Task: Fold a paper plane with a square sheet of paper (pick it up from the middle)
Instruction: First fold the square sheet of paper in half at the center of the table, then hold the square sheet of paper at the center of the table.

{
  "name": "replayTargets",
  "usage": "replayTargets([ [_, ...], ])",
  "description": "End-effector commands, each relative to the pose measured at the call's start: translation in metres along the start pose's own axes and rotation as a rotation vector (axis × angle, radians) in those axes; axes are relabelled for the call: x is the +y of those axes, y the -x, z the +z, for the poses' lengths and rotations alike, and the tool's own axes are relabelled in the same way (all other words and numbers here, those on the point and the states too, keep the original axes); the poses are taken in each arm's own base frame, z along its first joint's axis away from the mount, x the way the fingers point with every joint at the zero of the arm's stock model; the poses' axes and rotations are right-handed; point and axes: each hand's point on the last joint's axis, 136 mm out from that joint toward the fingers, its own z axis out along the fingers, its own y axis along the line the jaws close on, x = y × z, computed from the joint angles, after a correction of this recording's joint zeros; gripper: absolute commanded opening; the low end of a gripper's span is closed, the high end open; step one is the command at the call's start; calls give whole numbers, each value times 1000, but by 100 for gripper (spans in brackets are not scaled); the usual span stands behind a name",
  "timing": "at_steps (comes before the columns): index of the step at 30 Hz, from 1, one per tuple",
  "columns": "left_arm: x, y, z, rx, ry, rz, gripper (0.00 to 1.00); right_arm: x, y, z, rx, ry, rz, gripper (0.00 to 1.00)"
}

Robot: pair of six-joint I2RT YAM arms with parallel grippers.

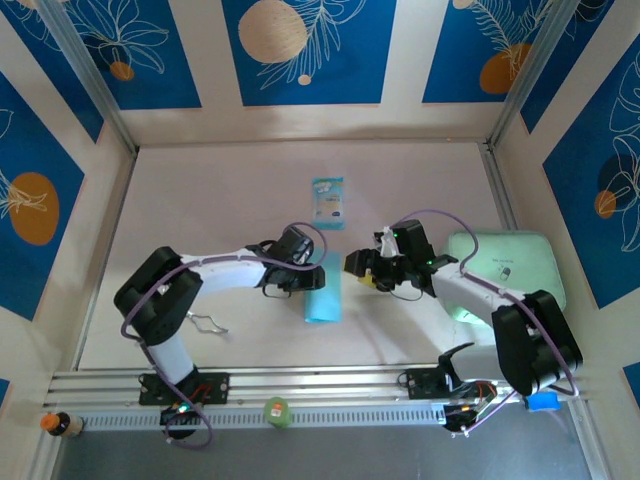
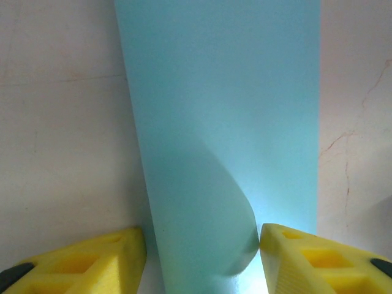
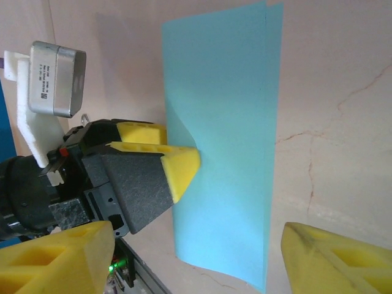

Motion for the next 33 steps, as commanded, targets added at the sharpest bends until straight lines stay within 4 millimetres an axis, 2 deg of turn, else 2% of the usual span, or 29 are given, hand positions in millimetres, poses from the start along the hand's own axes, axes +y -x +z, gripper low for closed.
replayTargets([
  [1,5,-6,13,56,16,53,56,-3,-1,4,20,-10,14,65],
  [8,28,-9,16,90,153,94,59,-5,-4,13,60,4,35,49],
  [14,27,-11,20,105,150,92,60,-3,-6,23,102,28,41,22],
  [24,24,-9,18,96,137,76,60,-4,-14,52,178,-19,40,12],
  [29,23,-10,20,88,120,45,60,-13,-19,67,231,-72,41,11],
  [33,21,-9,19,85,110,37,60,-31,-23,74,260,-135,64,7],
])
